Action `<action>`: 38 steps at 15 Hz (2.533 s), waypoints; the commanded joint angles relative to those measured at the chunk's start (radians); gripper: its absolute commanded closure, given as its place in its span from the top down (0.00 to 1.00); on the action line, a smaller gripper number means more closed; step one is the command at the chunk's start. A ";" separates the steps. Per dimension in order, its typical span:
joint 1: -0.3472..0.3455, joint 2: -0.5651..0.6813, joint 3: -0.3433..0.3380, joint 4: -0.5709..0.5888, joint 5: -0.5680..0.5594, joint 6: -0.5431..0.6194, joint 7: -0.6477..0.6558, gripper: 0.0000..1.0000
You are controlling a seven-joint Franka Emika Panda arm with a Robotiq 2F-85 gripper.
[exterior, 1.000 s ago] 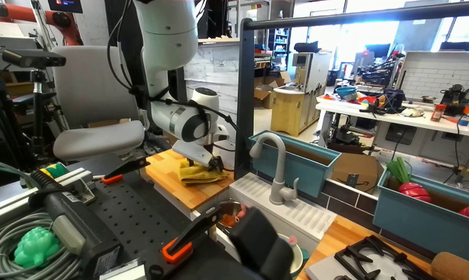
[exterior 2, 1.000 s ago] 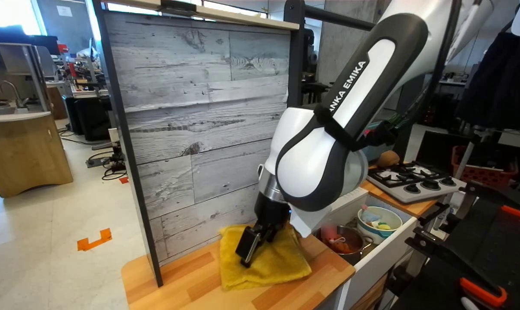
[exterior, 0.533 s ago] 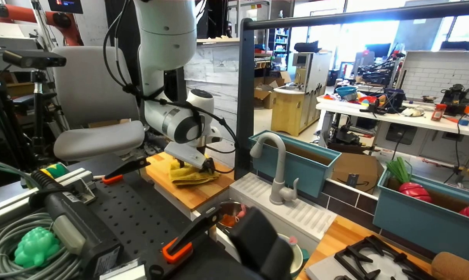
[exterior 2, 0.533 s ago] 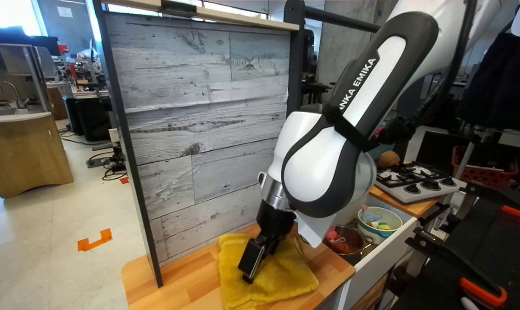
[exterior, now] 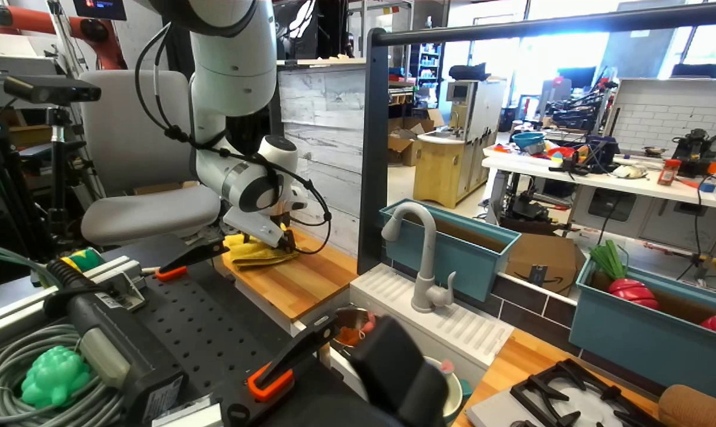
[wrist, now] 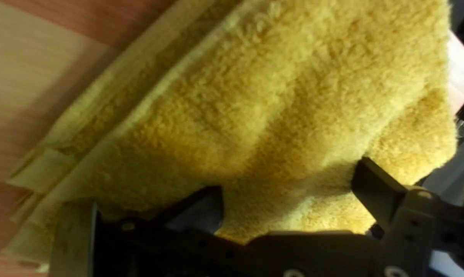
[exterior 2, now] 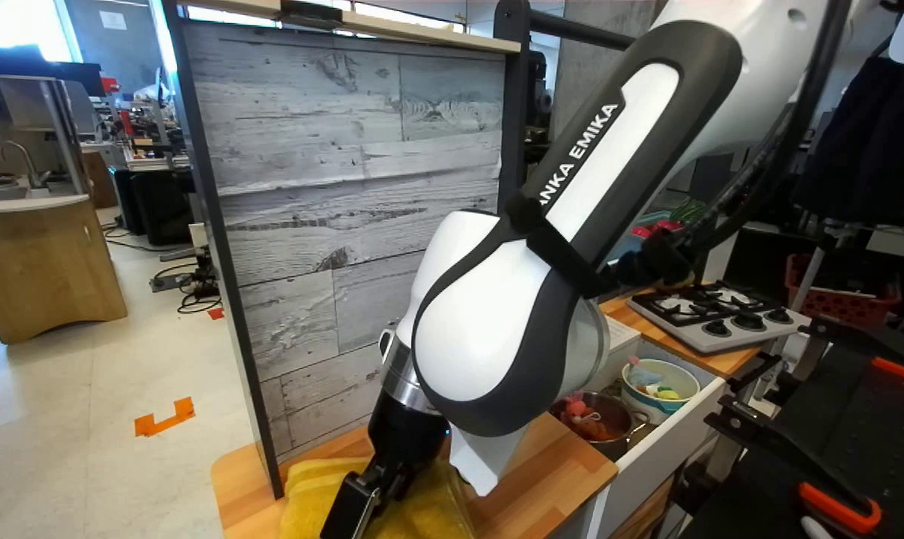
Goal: Pick up the object plush toys from the counter and stove and put them in the pots, then wipe the counter
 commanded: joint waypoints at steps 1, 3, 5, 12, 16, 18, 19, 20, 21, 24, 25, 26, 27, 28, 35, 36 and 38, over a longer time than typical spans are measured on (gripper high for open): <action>0.051 -0.045 -0.079 -0.040 0.005 0.040 0.054 1.00; 0.116 -0.102 -0.189 -0.100 -0.025 0.099 0.083 1.00; 0.180 -0.155 -0.283 -0.164 -0.039 0.146 0.111 1.00; 0.260 -0.131 -0.325 -0.338 0.076 0.334 0.302 1.00; 0.154 -0.032 -0.123 -0.223 0.056 0.388 0.296 1.00; 0.101 0.016 -0.033 -0.157 0.053 0.373 0.299 1.00; 0.074 0.036 0.005 -0.137 0.056 0.366 0.303 1.00; 0.043 0.060 0.037 -0.122 0.055 0.382 0.305 1.00; 0.044 0.062 0.023 -0.123 0.066 0.392 0.312 1.00; 0.047 0.003 -0.065 -0.204 0.103 0.420 0.338 1.00; 0.047 -0.031 -0.098 -0.250 0.119 0.425 0.346 1.00; 0.051 -0.067 -0.128 -0.293 0.136 0.427 0.354 1.00; 0.060 -0.105 -0.164 -0.336 0.149 0.433 0.353 1.00; 0.079 -0.152 -0.204 -0.384 0.171 0.413 0.360 1.00; 0.104 -0.229 -0.285 -0.479 0.143 0.383 0.305 1.00; 0.098 -0.209 -0.266 -0.460 0.126 0.394 0.291 1.00; 0.093 -0.169 -0.238 -0.404 0.087 0.376 0.267 1.00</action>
